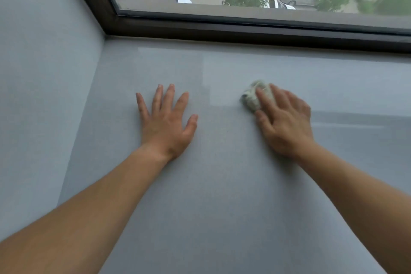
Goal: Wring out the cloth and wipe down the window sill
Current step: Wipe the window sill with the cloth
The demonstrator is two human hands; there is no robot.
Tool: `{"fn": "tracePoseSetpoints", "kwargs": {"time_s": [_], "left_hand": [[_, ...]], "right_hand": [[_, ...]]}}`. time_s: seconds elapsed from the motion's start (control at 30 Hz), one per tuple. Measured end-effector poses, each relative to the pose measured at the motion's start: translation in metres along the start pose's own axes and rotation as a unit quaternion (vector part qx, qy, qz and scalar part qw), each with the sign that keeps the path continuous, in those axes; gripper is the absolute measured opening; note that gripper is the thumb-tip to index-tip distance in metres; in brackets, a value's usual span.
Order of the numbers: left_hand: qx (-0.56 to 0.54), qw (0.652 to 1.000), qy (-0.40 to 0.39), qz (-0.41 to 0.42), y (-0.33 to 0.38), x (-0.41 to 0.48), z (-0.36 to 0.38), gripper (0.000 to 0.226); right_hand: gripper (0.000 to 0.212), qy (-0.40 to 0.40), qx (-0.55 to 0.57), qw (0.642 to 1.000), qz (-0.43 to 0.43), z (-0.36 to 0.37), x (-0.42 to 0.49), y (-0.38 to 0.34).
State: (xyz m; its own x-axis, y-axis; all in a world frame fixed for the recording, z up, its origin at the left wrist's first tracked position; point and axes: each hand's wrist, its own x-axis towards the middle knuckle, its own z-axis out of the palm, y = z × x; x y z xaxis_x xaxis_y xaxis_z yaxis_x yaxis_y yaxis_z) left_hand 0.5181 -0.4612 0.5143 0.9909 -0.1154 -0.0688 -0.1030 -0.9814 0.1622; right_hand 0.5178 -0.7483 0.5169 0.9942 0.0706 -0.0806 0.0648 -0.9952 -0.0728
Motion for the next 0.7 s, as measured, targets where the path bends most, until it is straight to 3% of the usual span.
{"fn": "tracePoseSetpoints", "kwargs": {"time_s": [0.07,0.13,0.27,0.33,0.47,0.53,0.7], "left_hand": [[-0.012,1.0,0.015,0.018,0.017,-0.02,0.0,0.068],[-0.026,0.999,0.01,0.025,0.037,-0.046,0.005,0.066],[-0.022,0.999,-0.026,0.0,0.062,-0.089,0.019,0.067],[-0.006,1.0,-0.03,0.0,0.065,-0.102,0.024,0.068],[0.01,1.0,-0.028,-0.001,0.064,-0.109,0.03,0.069],[0.016,1.0,-0.024,-0.003,0.065,-0.108,0.031,0.069],[0.014,1.0,-0.025,-0.006,0.065,-0.109,0.033,0.07]], "right_hand": [[0.058,0.015,0.023,0.994,0.102,0.0,0.009,0.004],[0.058,0.021,0.048,0.989,0.135,0.004,-0.002,-0.014],[0.056,0.007,0.016,0.999,-0.044,0.014,-0.07,-0.033],[0.054,-0.009,0.01,0.996,-0.083,0.011,-0.075,-0.011],[0.054,0.0,0.042,0.996,0.072,0.01,-0.058,0.003],[0.056,0.004,0.045,0.993,0.106,0.014,-0.071,-0.018],[0.056,-0.012,0.021,0.996,-0.085,0.023,-0.127,-0.023]]}}
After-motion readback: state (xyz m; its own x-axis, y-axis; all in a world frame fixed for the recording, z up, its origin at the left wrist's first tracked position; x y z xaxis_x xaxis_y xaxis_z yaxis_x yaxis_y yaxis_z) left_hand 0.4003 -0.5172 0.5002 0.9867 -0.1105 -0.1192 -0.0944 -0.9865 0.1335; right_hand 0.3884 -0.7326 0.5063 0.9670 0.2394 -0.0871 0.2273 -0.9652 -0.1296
